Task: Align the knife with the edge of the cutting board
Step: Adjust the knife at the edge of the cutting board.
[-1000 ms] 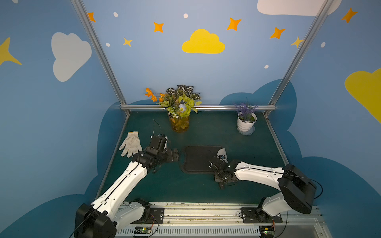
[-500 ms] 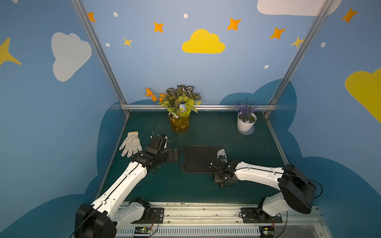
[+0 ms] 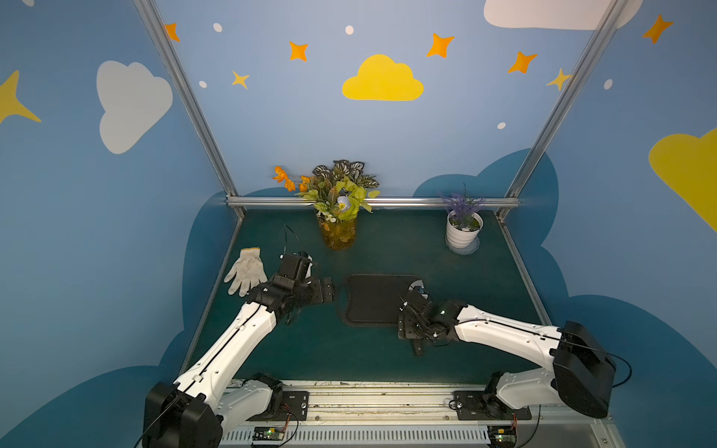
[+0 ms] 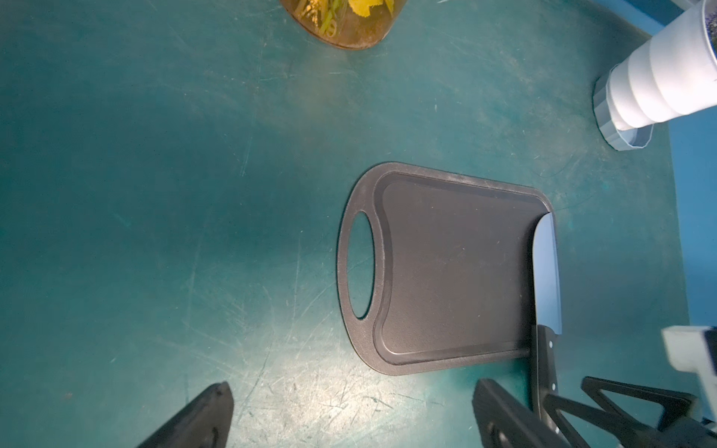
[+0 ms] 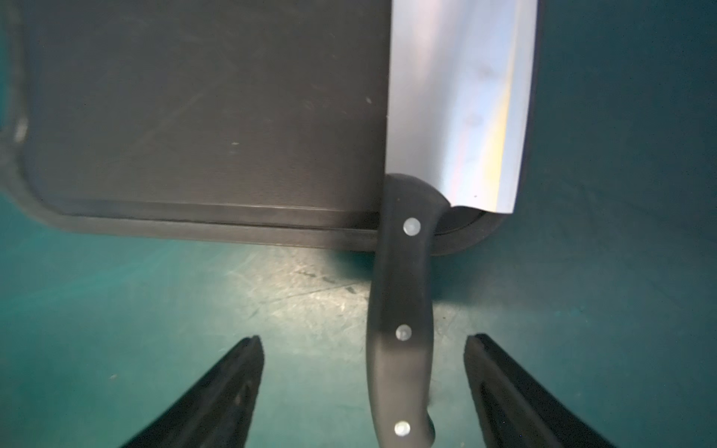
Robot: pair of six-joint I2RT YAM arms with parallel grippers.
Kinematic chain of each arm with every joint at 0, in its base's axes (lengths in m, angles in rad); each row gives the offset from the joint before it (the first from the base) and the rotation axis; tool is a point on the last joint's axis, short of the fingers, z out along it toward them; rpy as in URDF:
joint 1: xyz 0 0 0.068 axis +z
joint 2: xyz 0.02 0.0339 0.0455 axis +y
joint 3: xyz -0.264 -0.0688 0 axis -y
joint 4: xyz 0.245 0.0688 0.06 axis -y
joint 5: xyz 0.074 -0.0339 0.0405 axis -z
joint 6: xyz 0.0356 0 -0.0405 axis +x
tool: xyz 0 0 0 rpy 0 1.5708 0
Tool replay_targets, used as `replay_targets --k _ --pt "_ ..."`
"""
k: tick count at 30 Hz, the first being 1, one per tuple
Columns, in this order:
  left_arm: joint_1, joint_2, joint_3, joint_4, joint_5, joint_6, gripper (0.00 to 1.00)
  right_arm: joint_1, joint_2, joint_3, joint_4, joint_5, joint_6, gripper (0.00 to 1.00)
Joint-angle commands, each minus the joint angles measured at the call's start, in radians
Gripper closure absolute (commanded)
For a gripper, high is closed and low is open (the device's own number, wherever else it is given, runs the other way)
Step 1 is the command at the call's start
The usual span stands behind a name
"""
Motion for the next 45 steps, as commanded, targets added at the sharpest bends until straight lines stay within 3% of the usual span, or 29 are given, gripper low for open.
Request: replay_targets --k 1,8,14,18,22,28,35,45 --pt "0.016 0.011 0.023 -0.003 0.026 0.028 0.0 -0.017 -0.042 0.029 -0.054 -0.019 -0.029 0.07" --pt "0.045 0.02 0.045 -0.021 0.023 0.059 0.0 -0.077 -0.13 0.012 -0.084 -0.043 -0.053 0.02" --pt "0.057 0.005 0.048 -0.011 -0.047 0.08 0.0 -0.148 -0.252 -0.035 -0.095 0.012 -0.052 0.02" --pt "0.069 -0.022 0.039 0.027 -0.095 0.099 0.0 -0.199 -0.331 -0.055 -0.085 0.065 -0.151 0.02" --pt "0.077 -0.057 0.027 0.072 -0.177 0.121 0.0 -0.327 -0.369 -0.035 -0.083 0.034 -0.23 0.02" --pt "0.084 -0.101 -0.02 0.178 -0.271 0.143 0.0 -0.557 -0.329 0.019 -0.07 -0.064 -0.324 0.02" --pt "0.105 -0.048 -0.016 0.208 -0.311 0.16 0.0 -0.783 -0.235 0.084 -0.016 -0.152 -0.325 0.02" --pt "0.14 -0.026 -0.116 0.412 -0.395 0.208 0.0 -0.976 -0.154 0.091 0.063 -0.147 -0.349 0.02"
